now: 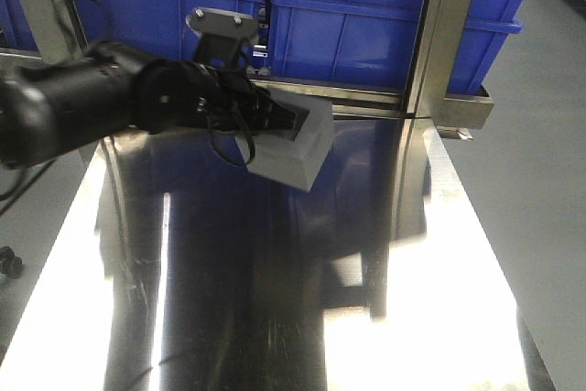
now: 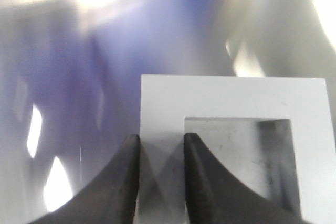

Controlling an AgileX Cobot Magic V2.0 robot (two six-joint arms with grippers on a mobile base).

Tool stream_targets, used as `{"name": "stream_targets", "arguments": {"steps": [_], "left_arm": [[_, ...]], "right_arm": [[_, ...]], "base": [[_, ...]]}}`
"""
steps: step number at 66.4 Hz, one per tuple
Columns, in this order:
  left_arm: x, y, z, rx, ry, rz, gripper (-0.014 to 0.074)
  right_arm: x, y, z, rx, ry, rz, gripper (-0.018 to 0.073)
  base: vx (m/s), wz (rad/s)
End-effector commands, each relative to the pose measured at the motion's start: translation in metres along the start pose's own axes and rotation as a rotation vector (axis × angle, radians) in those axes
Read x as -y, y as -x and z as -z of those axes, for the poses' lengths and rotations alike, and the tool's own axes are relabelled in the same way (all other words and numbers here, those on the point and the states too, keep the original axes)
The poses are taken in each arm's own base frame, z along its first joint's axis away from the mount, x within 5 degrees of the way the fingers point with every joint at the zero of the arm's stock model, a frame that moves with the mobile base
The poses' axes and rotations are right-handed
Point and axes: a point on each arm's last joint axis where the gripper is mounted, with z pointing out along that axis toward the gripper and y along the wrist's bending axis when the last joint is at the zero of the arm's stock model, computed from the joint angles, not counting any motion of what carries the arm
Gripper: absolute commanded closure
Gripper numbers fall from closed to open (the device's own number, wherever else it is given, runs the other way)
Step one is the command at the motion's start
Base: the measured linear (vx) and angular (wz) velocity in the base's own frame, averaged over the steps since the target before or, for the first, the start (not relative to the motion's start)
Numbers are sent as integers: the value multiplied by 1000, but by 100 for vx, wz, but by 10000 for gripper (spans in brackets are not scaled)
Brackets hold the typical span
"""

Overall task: Sort gray base to blue bin
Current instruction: 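Lift the gray block with the left gripper and pull it toward the robot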

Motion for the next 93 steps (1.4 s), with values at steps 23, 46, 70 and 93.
{"name": "stream_targets", "arguments": {"steps": [23, 46, 70, 93], "left_arm": [[-1, -14, 147, 475, -84, -9, 594], [-13, -79, 206, 633, -115, 10, 594], [-26, -151, 238, 858, -165, 41, 594], [-33, -174, 264, 947, -184, 109, 594]], "right_arm": [[0, 5, -1, 52, -5, 16, 564], [0, 5, -1, 52, -5, 16, 564], [0, 5, -1, 52, -5, 16, 564], [0, 5, -1, 52, -5, 16, 564]], "base": [[0, 0], [0, 0], [0, 0], [0, 0]]}}
